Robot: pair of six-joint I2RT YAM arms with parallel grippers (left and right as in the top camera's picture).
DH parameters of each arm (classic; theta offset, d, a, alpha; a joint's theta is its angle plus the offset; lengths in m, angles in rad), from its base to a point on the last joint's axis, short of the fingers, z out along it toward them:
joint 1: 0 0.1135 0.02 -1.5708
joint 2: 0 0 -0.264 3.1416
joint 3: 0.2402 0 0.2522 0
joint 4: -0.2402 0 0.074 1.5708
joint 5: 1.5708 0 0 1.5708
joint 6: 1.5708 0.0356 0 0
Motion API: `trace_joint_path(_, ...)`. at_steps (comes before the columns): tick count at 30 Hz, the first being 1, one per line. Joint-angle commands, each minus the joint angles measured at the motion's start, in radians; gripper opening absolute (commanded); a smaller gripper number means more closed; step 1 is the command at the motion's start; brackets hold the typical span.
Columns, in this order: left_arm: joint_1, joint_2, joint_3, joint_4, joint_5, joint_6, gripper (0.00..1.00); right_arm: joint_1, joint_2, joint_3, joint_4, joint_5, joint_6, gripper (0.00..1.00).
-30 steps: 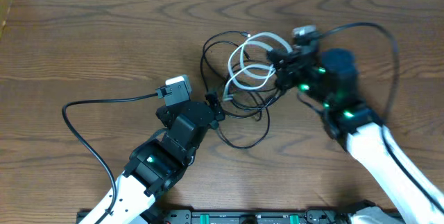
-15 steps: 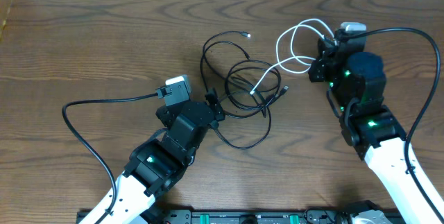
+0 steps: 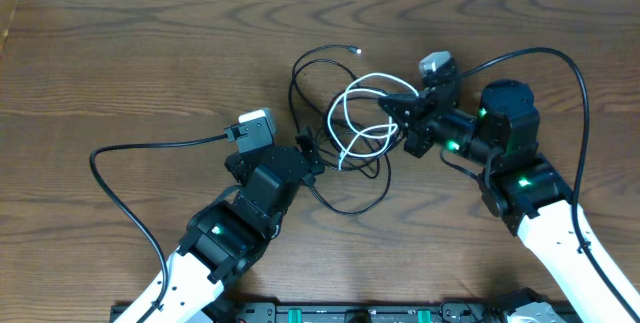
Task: Untangle cables
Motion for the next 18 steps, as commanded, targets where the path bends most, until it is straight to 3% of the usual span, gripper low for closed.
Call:
trace_joint_path(1,0.002,0.005,0.005,-0.003,-0.016,0.017,0.97,-0.008,-0.013,0.004,0.048,-0.045,0.080,0.01)
trace_joint_path(7,0.002,0.005,0.005,-0.003,-0.016,0.017,0.97,-0.082,-0.062,0.005,0.143,0.038,0.129,0.01)
trace_joint_path(12,0.002,0.004,0.005,-0.003,-0.016,0.017,0.97,-0.170,-0.113,0.007,0.325,-0.003,0.467,0.01)
trace_joint_path(15,0.002,0.004,0.005,-0.003,-0.016,0.017,0.97,-0.167,-0.114,0.007,0.264,-0.015,0.479,0.01)
trace_joint_path(18,0.002,0.004,0.005,-0.003,-0.016,0.017,0.97,-0.133,-0.098,0.007,0.036,0.035,0.358,0.01)
